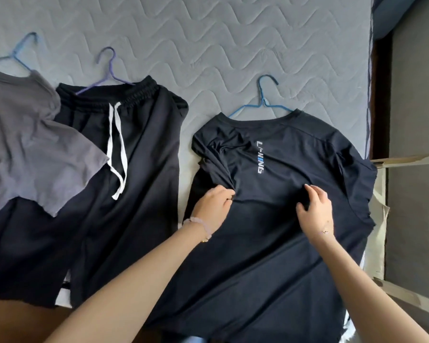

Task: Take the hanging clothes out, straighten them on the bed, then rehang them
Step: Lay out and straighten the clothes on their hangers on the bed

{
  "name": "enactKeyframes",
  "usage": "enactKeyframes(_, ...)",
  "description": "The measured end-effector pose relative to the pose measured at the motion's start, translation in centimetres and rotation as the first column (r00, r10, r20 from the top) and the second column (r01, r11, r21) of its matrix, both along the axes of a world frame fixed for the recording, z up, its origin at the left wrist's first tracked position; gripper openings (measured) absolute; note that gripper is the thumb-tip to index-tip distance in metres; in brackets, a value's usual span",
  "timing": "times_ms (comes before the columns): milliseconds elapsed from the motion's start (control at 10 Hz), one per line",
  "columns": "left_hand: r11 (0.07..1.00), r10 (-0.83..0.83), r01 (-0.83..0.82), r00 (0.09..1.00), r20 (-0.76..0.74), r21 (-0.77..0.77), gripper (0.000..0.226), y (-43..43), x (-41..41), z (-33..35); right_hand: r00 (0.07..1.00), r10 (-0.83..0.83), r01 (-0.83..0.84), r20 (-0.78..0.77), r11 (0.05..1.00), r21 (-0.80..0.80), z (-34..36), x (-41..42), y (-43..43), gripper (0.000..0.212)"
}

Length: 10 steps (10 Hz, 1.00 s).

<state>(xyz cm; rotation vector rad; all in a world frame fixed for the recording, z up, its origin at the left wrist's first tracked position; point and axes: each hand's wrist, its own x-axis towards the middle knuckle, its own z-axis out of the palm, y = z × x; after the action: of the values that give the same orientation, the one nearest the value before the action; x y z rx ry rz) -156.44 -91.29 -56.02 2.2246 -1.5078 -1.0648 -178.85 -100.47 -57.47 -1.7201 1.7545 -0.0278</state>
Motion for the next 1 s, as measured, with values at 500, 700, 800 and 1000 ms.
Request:
enactKeyframes(500,0.894,0.416,-0.391,0.906,-0.080,0.220,0.012,-0.6,6.0,0.3,0.992,0.109,-0.106,-0.070,0.994,0.033,-0.3,-1.0,0.2,0.059)
enactKeyframes(700,0.554,0.811,-0.808,0.578,-0.087,-0.203,0.017,0.8,11.6,2.4,0.984,0.135,-0.129,-0.115,0.990,0.064,0.2,-0.8,0.4,0.063)
enactKeyframes(800,0.428,0.903,-0.885,0.428,0.042,-0.184,0.026,2.9,16.5,1.9,0.982,0.132,-0.124,-0.132,0.990,0.068,0.5,-0.6,0.3,0.060)
enactKeyframes(1000,0.723,0.649,-0.687,0.712,0.268,0.072,0.021,5.0,21.0,1.5,0.963,0.232,-0.239,-0.134,0.970,-0.040,2.1,4.9,-2.7,0.051)
